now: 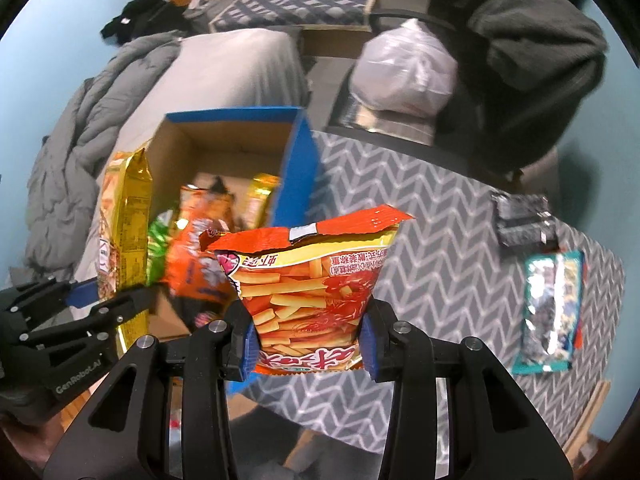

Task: Organize snacks
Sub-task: 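Carry both snacks over the cardboard box and open both tools to drop them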

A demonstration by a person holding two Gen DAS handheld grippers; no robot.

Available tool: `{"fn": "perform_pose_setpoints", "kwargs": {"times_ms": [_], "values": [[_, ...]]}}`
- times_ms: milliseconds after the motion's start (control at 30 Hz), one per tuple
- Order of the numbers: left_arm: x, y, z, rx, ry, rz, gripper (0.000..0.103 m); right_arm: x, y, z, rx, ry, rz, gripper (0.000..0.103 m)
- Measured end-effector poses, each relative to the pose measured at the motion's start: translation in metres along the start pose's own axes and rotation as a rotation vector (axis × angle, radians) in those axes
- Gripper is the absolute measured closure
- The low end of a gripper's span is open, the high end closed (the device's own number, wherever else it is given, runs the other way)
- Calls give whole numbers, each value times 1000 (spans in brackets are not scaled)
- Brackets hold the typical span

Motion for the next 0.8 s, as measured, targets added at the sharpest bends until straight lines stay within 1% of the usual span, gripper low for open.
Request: {"fn": "perform_pose_setpoints", "kwargs": {"times_ms": [233, 400, 533, 800], "values": [[35, -5, -14, 7, -28, 48, 71, 37, -15, -25, 30, -32, 52, 64], [52, -11, -28, 15, -22, 74, 71, 56, -19, -41, 62, -55, 71, 64], [58, -14, -37, 17, -11, 89, 71, 67, -20, -54, 84, -59, 82, 64], [61, -15, -49, 31, -18, 74, 70, 83, -21, -69, 110, -49, 101, 64]]}}
Point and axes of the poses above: each gripper's, at about its wrist camera, not at the fingertips, and z roughly against the way its jaws point, x to its left, y to its underside, the point moved 1 cm from there along -z, roughly the way its jaws point, and after that the axes turned 6 degrees about -x, right-handed, at the moved point
